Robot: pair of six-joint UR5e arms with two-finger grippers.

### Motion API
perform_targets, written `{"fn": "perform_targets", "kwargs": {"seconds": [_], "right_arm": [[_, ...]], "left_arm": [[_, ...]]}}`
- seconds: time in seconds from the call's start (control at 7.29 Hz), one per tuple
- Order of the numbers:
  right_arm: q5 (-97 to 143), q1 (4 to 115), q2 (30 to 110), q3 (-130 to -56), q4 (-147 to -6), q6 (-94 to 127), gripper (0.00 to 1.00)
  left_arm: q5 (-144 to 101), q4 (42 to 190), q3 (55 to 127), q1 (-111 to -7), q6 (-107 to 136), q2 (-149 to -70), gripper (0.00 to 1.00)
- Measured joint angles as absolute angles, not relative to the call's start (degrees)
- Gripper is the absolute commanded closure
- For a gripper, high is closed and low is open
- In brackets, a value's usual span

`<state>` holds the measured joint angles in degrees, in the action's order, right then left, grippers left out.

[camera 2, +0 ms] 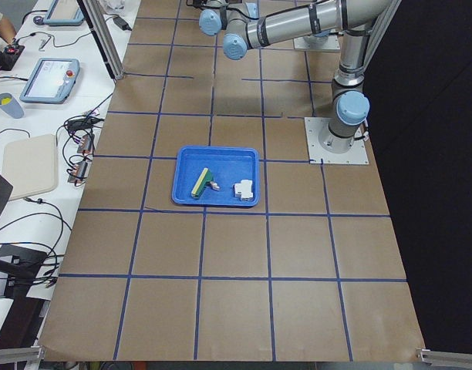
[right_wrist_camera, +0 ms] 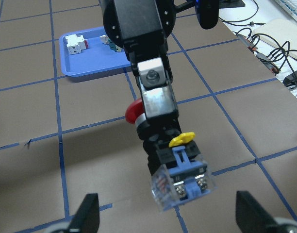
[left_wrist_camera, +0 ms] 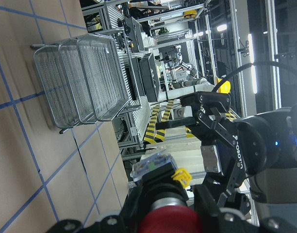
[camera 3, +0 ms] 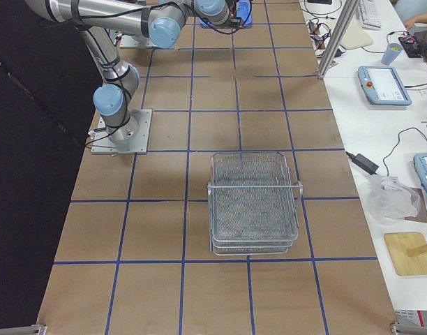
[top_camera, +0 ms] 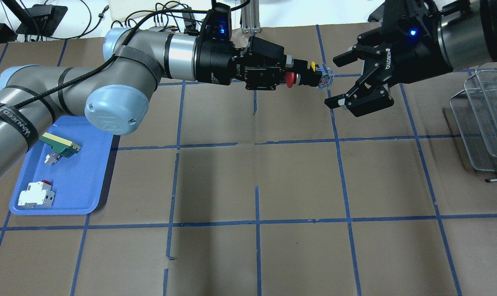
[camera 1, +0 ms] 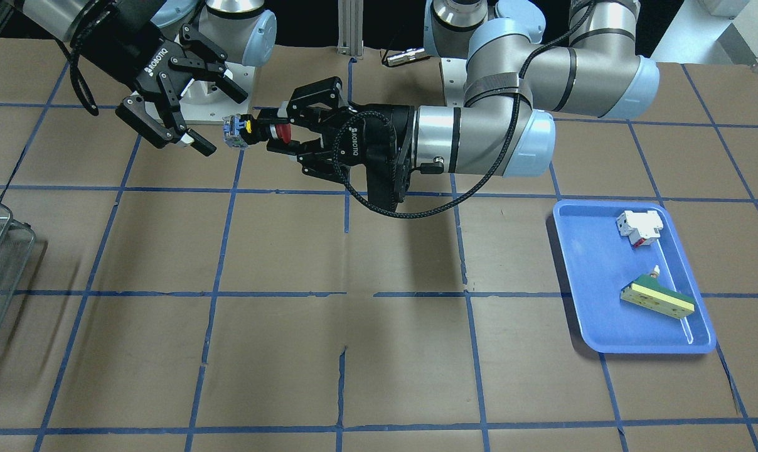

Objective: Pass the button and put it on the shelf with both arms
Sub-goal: 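Close the right gripper on the button's blue base beside the left gripper, then open the left gripper and withdraw it while the right carries the button to the basket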

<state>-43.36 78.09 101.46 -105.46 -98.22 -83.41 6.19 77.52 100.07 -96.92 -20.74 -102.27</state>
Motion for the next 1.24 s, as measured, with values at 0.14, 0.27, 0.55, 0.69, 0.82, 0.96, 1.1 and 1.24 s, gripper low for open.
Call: {"fn": "perform_targets", "kwargs": {"seconds": [0.14,0.27,0.55,0.69,0.82,0.96,1.1,1.24], "right_arm": [[-43.4,78.4,101.3,-105.5,-98.2,-83.2,0.00],[-43.4,78.5,101.3,-105.4,-98.2,-82.9,0.01],[-42.9,79.0,101.4,-105.3,-98.2,-82.6,0.14],[-42.7,79.3,101.4,-105.1,-98.2,-82.6,0.24],[-42.7,79.4,101.5,-105.1,-98.2,-82.5,0.52],[-42.8,79.4,101.6,-105.0,-98.2,-82.5,0.88],[-42.9,79.5,101.6,-105.0,-98.1,-82.5,1.00],[-43.1,79.5,101.7,-105.0,-98.1,-82.5,1.00]], "left_arm": [[6.2,77.5,100.1,-97.0,-20.7,-102.2,1.00],[6.2,77.5,100.0,-97.0,-20.7,-102.0,1.00],[6.2,77.5,100.0,-97.0,-20.7,-102.0,1.00],[6.2,77.5,100.0,-97.0,-20.7,-101.9,1.00],[6.2,77.5,99.9,-97.0,-20.7,-101.9,1.00],[6.2,77.5,99.8,-97.0,-20.7,-101.9,1.00],[6.2,77.5,99.7,-97.0,-20.7,-101.8,1.00],[6.2,77.5,99.7,-97.0,-20.7,-101.7,1.00]]}}
